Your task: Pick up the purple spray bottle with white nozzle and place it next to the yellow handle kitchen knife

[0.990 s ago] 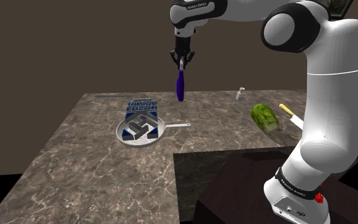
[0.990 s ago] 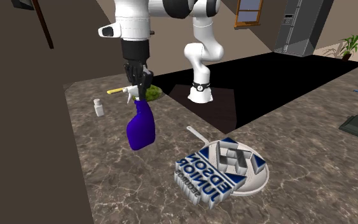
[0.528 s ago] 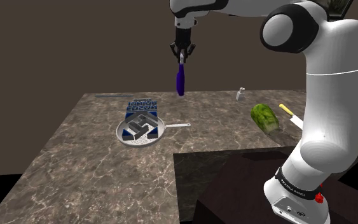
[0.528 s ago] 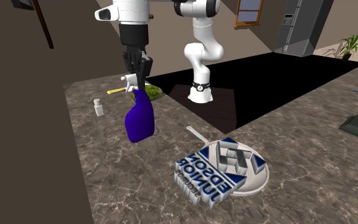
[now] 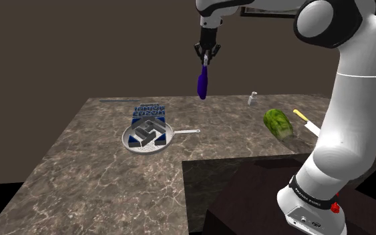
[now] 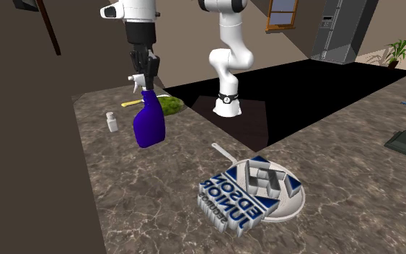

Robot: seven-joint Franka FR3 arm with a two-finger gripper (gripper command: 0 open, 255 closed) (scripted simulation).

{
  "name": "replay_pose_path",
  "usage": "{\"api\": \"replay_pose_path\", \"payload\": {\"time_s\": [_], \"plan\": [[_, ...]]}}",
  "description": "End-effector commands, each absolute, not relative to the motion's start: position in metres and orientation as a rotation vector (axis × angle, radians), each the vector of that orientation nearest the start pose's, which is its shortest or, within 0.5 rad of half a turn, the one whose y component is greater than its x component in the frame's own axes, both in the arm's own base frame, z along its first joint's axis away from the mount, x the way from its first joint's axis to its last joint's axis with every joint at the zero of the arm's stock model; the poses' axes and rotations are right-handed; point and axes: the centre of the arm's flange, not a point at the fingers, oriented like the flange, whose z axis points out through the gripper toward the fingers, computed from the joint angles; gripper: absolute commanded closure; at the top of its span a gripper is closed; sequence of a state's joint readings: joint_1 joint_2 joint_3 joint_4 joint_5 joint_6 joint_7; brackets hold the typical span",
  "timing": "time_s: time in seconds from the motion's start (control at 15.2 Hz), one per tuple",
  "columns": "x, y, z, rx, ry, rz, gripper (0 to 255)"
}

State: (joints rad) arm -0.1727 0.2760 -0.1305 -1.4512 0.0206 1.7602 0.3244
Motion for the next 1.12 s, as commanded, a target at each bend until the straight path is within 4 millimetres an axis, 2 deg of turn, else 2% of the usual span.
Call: {"api": "replay_pose_path", "payload": {"time_s": [0.0,1.06], "plan": [[0.601,-0.202,0.534,-3.003,0.97,-0.056,255],[0.455,-0.354,0.534,-3.003,0.97,-0.056,255]]}}
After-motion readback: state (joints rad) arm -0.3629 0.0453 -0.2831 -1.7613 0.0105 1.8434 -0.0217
